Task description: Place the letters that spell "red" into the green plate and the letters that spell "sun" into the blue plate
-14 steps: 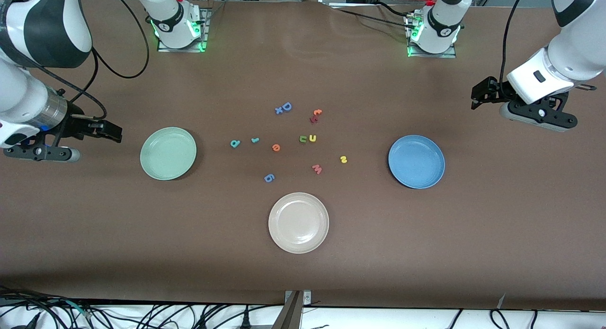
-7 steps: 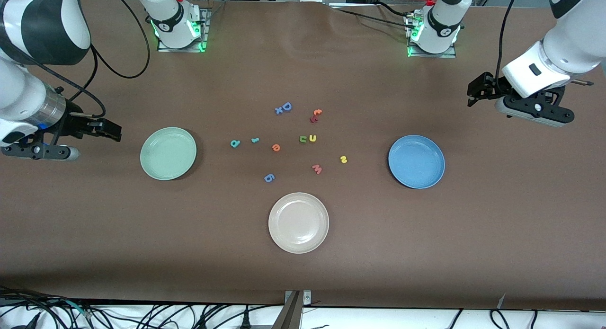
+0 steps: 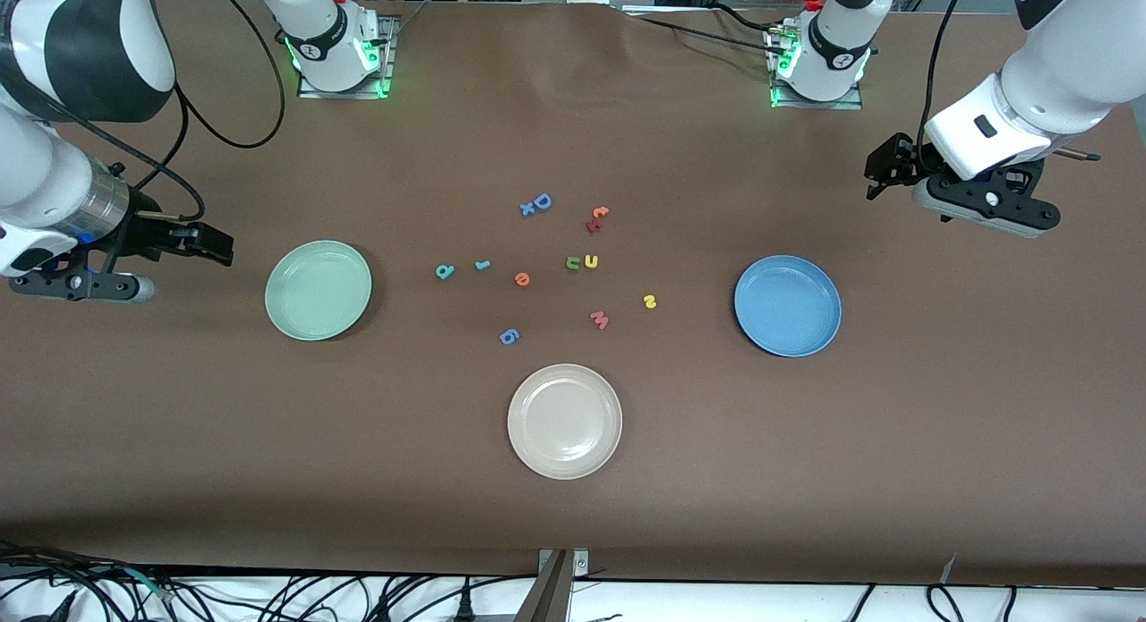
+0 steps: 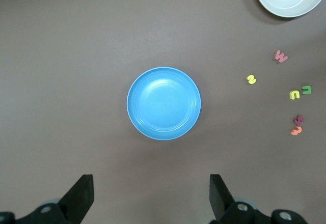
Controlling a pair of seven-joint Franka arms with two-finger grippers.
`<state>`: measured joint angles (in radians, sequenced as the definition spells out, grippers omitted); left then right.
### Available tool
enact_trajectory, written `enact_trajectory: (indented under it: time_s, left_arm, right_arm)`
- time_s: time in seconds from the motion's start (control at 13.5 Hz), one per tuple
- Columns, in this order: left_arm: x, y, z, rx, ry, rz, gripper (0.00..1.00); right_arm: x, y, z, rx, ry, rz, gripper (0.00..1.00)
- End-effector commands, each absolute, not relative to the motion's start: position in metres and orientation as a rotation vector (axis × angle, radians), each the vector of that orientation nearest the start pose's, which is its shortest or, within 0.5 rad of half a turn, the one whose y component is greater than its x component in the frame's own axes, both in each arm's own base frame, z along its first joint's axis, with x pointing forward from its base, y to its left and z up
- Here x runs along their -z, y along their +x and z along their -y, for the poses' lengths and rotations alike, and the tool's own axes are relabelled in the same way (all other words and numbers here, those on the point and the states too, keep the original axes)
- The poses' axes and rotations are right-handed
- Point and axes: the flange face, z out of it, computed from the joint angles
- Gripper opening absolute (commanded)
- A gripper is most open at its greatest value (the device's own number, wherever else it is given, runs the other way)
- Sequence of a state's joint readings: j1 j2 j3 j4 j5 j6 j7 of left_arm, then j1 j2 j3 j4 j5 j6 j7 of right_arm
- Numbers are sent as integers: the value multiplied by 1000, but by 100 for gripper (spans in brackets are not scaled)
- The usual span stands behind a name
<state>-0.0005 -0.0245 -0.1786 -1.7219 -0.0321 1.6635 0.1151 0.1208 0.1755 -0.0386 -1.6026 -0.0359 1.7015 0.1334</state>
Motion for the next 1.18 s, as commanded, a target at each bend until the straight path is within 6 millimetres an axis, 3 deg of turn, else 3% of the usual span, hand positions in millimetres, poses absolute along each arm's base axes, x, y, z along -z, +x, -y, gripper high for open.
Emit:
enact_trajectory:
  time_s: [0.0, 1.11]
  left_arm:
    - [-582, 540, 103, -25, -3151, -442, 100]
    - [-583, 540, 94, -25, -3156, -415, 100]
  right_arm:
    - [-526, 604, -53, -119, -3173, -58, 100]
    - [-524, 600, -51, -173, -3188, -56, 100]
